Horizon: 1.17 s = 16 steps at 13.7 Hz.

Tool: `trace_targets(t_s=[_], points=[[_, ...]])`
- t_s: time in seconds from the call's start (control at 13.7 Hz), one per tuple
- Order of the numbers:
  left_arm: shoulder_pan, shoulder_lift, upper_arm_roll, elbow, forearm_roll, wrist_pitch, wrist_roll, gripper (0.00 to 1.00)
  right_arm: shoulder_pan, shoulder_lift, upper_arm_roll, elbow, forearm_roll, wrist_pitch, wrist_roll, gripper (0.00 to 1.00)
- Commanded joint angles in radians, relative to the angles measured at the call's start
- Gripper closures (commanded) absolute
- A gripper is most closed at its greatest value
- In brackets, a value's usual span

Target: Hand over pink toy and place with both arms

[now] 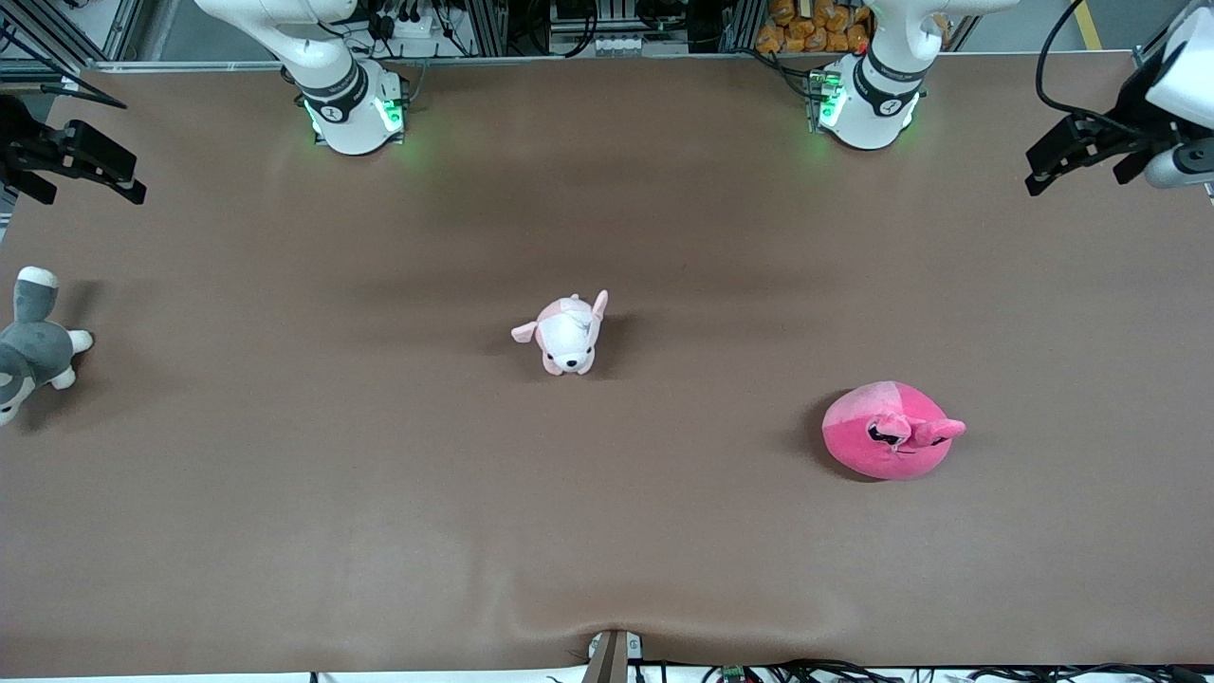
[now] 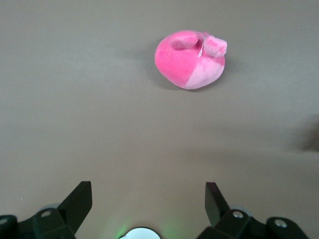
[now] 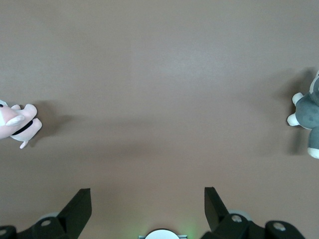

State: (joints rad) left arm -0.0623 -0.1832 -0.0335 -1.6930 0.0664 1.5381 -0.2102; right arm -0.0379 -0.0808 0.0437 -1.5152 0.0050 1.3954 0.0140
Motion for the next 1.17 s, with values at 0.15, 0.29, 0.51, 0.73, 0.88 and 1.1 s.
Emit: trace_targets(t_s=[0.15, 0.29, 0.51, 0.73, 0.88, 1.1], points=[[0.004, 0.045, 0.006, 0.068, -0.005, -0.007, 0.022, 0.0, -0.011, 0.0, 0.008, 0.006, 0.016, -0.006, 0.004, 0.0], [0.004, 0.057, 0.011, 0.078, -0.01, -0.012, 0.023, 0.0, -0.013, 0.0, 0.008, 0.006, 0.016, -0.006, 0.004, 0.0], [0.006, 0.07, 0.011, 0.076, -0.017, -0.023, 0.026, 0.0, -0.011, 0.0, 0.008, 0.006, 0.016, -0.006, 0.004, 0.0], [0.004, 0.076, 0.011, 0.069, -0.028, -0.023, 0.028, 0.0, -0.011, 0.0, 0.008, 0.006, 0.016, -0.006, 0.004, 0.0], [0.009, 0.076, 0.011, 0.067, -0.033, -0.026, 0.028, 0.0, -0.013, 0.0, 0.008, 0.006, 0.016, -0.007, 0.004, 0.0], [0.007, 0.073, 0.011, 0.067, -0.04, -0.036, 0.041, 0.0, -0.011, 0.0, 0.008, 0.006, 0.016, -0.007, 0.006, 0.0]])
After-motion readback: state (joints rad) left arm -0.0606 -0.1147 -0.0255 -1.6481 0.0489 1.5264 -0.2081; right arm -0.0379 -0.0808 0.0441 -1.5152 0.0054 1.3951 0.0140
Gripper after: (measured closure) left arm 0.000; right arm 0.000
